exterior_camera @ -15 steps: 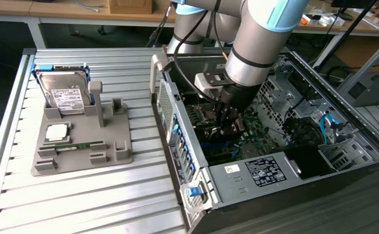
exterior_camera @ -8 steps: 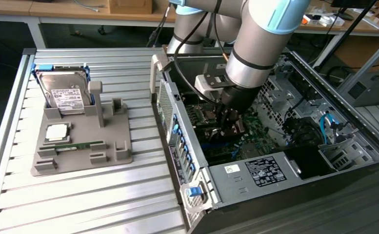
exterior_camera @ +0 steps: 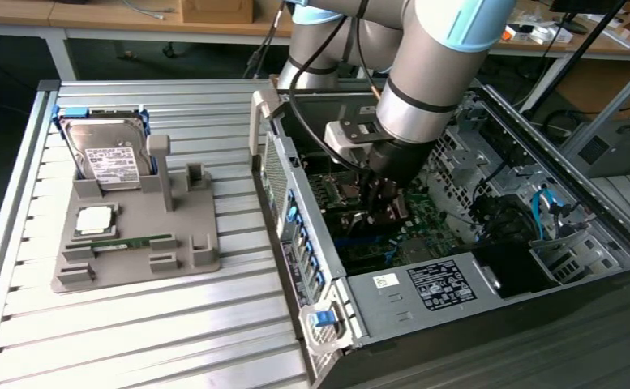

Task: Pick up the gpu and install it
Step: 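Insert the gpu into the slot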

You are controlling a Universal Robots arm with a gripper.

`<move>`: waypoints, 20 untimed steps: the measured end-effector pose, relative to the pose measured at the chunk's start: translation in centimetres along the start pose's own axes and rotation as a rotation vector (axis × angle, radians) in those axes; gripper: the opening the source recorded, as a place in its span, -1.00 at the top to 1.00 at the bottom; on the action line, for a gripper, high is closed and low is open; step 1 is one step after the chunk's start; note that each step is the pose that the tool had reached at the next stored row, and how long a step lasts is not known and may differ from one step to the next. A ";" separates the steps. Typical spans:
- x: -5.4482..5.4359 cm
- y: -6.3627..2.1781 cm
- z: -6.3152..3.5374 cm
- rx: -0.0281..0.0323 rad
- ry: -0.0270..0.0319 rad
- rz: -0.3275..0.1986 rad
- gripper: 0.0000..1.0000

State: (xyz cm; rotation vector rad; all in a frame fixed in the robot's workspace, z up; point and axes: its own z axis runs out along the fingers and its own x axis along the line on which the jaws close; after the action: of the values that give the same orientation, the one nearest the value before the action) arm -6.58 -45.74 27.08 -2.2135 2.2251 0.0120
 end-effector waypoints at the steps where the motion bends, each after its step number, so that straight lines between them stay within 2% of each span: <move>1: 0.0 -0.03 0.00 0.0000 -0.0001 0.000 0.47; 9: 0.0 -1.35 0.14 -0.0011 0.0001 0.000 0.47; 14: 0.0 -0.72 0.29 -0.0010 0.0000 0.021 0.47; 20: 0.0 -0.77 0.40 -0.0008 0.0000 0.034 0.47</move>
State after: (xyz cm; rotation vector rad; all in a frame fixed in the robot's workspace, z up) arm -5.82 -45.75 26.68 -2.1761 2.2625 0.0130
